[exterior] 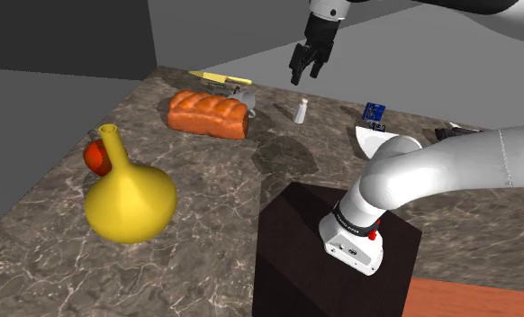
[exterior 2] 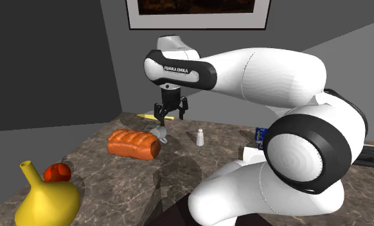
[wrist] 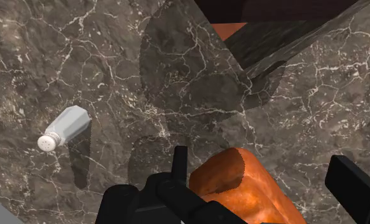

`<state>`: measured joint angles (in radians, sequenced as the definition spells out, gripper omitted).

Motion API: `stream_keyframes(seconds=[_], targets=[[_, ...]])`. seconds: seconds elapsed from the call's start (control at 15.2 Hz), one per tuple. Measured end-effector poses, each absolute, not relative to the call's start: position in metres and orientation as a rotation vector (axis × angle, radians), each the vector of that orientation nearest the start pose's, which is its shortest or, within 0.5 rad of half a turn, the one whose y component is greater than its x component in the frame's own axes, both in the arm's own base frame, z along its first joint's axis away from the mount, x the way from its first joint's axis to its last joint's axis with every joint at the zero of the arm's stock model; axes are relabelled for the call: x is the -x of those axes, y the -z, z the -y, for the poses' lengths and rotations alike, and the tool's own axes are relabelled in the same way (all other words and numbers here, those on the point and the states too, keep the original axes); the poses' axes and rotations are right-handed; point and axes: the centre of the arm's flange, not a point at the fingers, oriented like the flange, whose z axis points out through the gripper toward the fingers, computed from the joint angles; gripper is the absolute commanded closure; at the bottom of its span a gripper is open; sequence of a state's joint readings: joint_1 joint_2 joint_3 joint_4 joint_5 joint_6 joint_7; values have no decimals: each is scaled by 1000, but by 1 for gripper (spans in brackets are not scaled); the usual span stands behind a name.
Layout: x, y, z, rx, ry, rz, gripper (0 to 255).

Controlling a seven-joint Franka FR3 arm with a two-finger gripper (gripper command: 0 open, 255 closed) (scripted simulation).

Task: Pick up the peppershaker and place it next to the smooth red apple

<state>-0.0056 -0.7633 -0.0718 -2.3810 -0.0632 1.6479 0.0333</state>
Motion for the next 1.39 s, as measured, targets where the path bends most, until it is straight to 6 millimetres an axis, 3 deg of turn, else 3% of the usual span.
stream_keyframes(seconds=[0.13, 0.33, 0.92, 1.39], targets=[[-321, -573, 41, 3153, 44, -145, 0], [-334, -555, 65, 3160, 39, -183, 0], [-377, -489, 151, 3180, 25, -317, 0], [-397, -437, 222, 3190, 13, -424, 0]])
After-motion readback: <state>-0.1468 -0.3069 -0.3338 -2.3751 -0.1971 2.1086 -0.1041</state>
